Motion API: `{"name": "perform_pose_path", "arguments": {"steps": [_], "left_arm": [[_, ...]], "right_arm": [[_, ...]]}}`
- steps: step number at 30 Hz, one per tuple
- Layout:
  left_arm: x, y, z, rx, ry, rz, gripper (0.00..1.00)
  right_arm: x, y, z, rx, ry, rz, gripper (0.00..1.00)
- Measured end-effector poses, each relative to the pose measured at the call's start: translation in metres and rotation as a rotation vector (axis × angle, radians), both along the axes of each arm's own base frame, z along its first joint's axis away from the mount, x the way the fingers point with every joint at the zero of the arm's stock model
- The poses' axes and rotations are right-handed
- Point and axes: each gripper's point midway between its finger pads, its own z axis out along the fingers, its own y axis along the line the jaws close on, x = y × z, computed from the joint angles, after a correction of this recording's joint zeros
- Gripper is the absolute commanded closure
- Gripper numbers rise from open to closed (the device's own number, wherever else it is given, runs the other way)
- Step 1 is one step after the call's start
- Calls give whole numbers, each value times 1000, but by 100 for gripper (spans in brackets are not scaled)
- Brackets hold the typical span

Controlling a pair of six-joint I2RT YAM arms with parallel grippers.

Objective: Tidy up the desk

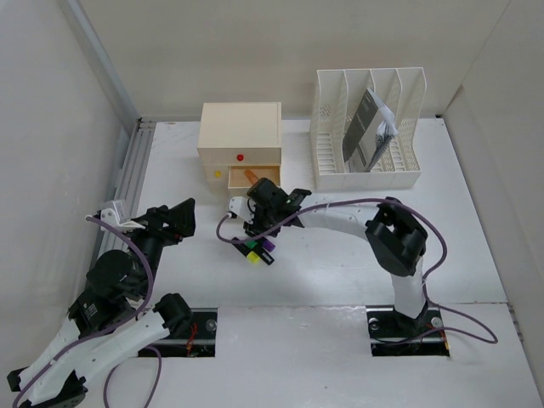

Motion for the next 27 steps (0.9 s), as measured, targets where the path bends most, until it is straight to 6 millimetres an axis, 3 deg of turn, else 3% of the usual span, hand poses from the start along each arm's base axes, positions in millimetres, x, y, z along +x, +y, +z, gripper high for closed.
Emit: {"name": "perform_pose_path", "arguments": {"steps": [5, 16, 27], "left_arm": [[0, 0, 0, -1, -1, 0, 18], [-1, 1, 1, -6, -5, 0, 18], [-1, 1, 1, -6, -5, 0, 18]], "right_arm": [[-3, -3, -30, -62, 29, -10, 67], [5, 6, -21, -42, 1, -34, 61], [10, 8, -36, -64, 4, -54, 55]]}}
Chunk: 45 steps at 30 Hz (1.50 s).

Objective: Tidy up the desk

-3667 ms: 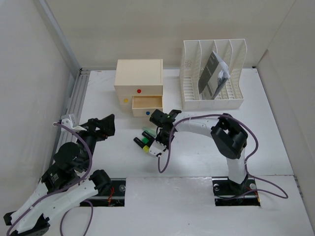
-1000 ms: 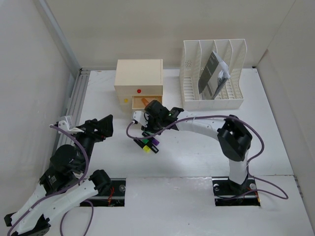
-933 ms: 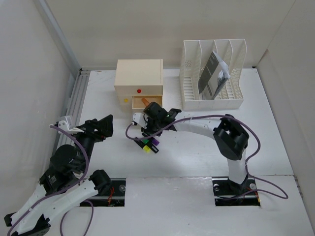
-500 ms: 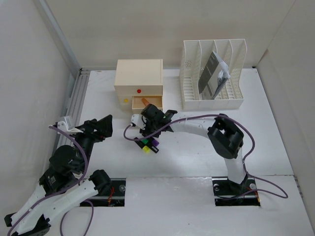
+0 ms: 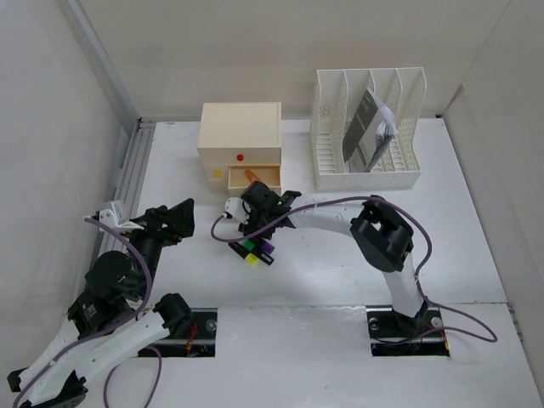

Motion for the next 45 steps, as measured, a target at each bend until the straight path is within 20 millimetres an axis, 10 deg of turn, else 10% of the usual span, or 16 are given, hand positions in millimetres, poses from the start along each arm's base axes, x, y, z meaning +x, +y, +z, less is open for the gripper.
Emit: {"name": "perform_pose_path", "arguments": {"steps": [13, 25, 35, 45], "left_arm": [[-1, 1, 1, -6, -5, 0, 18], [-1, 2, 1, -8, -6, 0, 18], [-1, 2, 1, -8, -6, 0, 18], [-1, 2, 1, -8, -6, 0, 18]], "right_arm": [[0, 3, -3, 4, 7, 5, 55], [-3, 5, -3, 13, 21, 16, 90], [-10, 5, 0, 13, 41, 39, 93], [-8, 17, 73, 110, -43, 77, 93]]}}
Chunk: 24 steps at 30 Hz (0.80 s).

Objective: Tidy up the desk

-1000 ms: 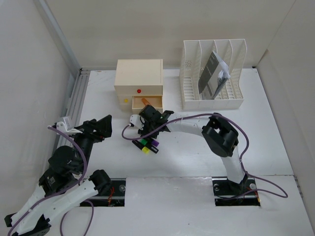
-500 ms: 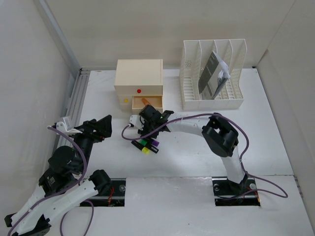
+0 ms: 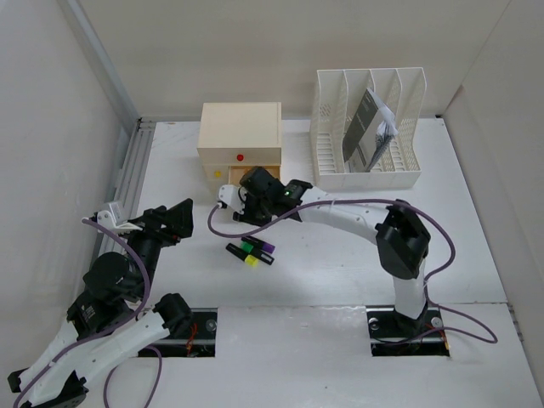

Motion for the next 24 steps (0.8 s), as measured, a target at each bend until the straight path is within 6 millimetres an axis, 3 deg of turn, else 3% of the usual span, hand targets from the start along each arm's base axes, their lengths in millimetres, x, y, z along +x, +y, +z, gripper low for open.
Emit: {"name": "perform_pose_path", "arguments": {"steps": [6, 13, 16, 24], "left_arm": [[0, 0, 0, -1, 0, 0, 18], [0, 0, 0, 0, 0, 1, 18], [0, 0, 0, -1, 0, 0, 18], [0, 0, 0, -1, 0, 0, 18]], "right_arm": [[15, 8, 57, 79, -110, -3, 93], [38, -2, 121, 130, -299, -64, 93], [47, -4, 136, 139, -353, -96, 93], [65, -16, 140, 101, -431, -184, 93]]}}
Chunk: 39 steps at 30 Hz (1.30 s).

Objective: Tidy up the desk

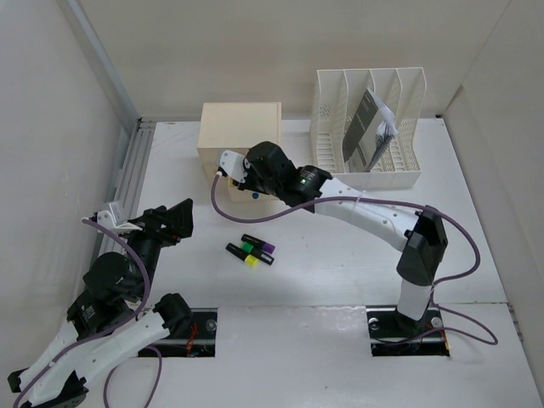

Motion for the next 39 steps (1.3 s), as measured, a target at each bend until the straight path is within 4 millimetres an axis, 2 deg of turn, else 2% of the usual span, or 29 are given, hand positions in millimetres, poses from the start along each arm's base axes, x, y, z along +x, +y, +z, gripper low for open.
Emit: {"name": "perform_pose_path", "arguments": {"steps": [3, 10, 14, 15, 25, 27, 28, 29, 32, 36, 39], "left_arm": [[0, 0, 0, 0, 0, 0, 18], [0, 0, 0, 0, 0, 0, 18], [0, 0, 0, 0, 0, 0, 18], [0, 0, 0, 0, 0, 0, 18], [0, 0, 0, 0, 0, 0, 18], [0, 0, 0, 0, 0, 0, 18], [0, 0, 0, 0, 0, 0, 18], [0, 0, 0, 0, 0, 0, 18], [0, 0, 0, 0, 0, 0, 18], [0, 0, 0, 0, 0, 0, 18], [0, 0, 0, 0, 0, 0, 18]], "right_arm": [[10, -3, -3, -7, -17, -34, 91], [27, -11, -28, -51, 6, -74, 80], [35, -16, -41, -73, 21, -93, 62], [36, -16, -44, -77, 24, -95, 60], [37, -16, -44, -60, 35, -101, 58], [36, -14, -45, -48, 49, -89, 63], [35, -14, -44, -37, 58, -82, 80], [32, -11, -44, -24, 72, -61, 88], [20, -3, -35, 52, 138, 29, 100], [3, 4, -17, 155, 225, 180, 100], [-11, 4, -19, 177, 302, 288, 100]]}}
